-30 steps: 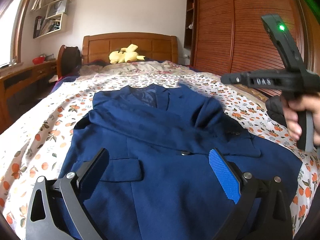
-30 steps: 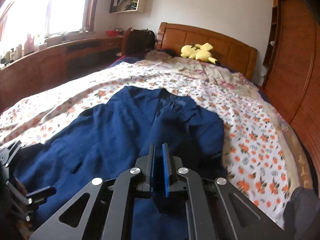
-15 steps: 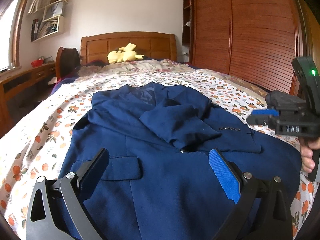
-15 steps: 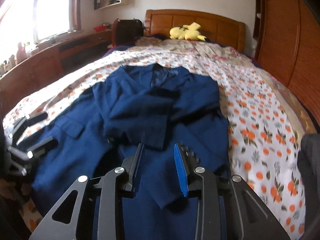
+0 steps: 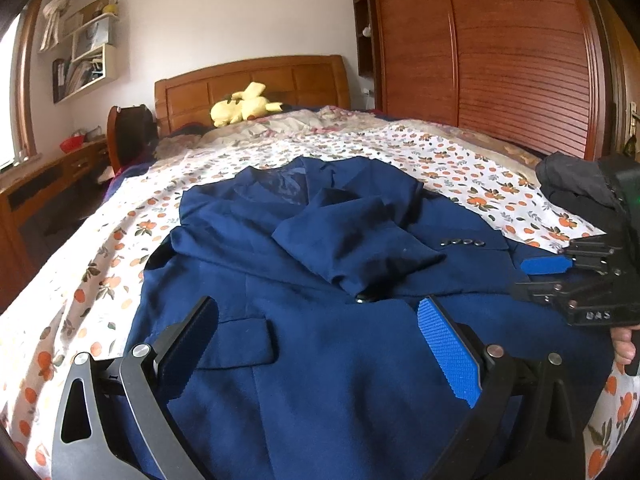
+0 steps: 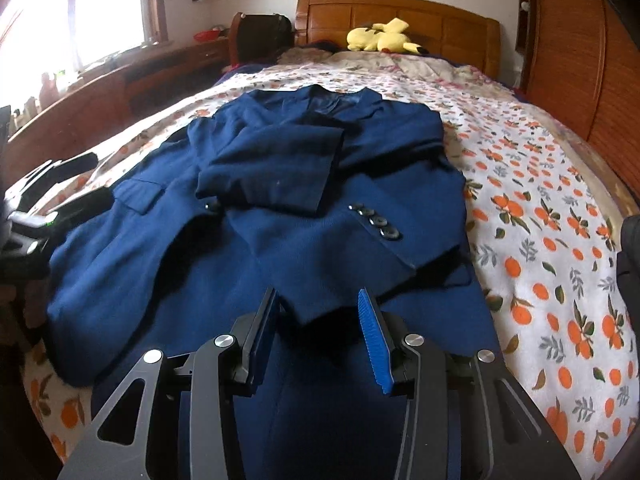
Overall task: Fold large clothes
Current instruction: 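Move the left gripper to the blazer hem and close on it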
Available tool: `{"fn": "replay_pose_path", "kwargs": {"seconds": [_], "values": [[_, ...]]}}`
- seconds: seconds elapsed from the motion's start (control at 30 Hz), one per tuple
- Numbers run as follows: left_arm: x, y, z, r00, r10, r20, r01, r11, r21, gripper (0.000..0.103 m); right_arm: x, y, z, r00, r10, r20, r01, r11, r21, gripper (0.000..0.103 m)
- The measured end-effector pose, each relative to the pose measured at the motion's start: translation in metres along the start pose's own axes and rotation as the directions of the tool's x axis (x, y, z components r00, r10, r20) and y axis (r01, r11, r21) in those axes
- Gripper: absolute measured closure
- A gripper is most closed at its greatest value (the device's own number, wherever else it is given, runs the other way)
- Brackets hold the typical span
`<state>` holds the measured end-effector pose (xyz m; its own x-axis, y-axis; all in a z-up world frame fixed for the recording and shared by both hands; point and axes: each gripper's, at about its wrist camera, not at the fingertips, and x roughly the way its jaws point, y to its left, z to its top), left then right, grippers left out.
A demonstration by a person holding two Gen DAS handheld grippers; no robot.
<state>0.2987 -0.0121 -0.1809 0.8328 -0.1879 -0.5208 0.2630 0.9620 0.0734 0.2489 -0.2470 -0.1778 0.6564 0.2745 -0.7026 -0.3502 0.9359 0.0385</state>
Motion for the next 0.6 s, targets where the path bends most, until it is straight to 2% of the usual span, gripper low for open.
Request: {"fn": "replay_pose_path", "kwargs": {"seconds": [0.23,0.5,0.6], "values": [[0.028,-0.014,0.023,0.996,-0.029,-0.088,0.028,0.999,-0.018,0.003,-0.021,-0.019,-0.005,0.999,0.021,0.042,-0.023,0.999,0.033,0.064],[0.078,-0.049,0.057,0.985,-0.019,-0.170,0.020,1.000,0.005,0.003,-0.041,-0.034,-0.008,0.998,0.031,0.064,-0.034,0.998,0.049,0.063],[0.099,-0.063,0.062,0.976,-0.022,-0.219,0.027,0.999,0.019,0.019,-0.046,-0.040,-0.010,0.997,0.041,0.068,-0.045,0.997,0.056,0.063]]}}
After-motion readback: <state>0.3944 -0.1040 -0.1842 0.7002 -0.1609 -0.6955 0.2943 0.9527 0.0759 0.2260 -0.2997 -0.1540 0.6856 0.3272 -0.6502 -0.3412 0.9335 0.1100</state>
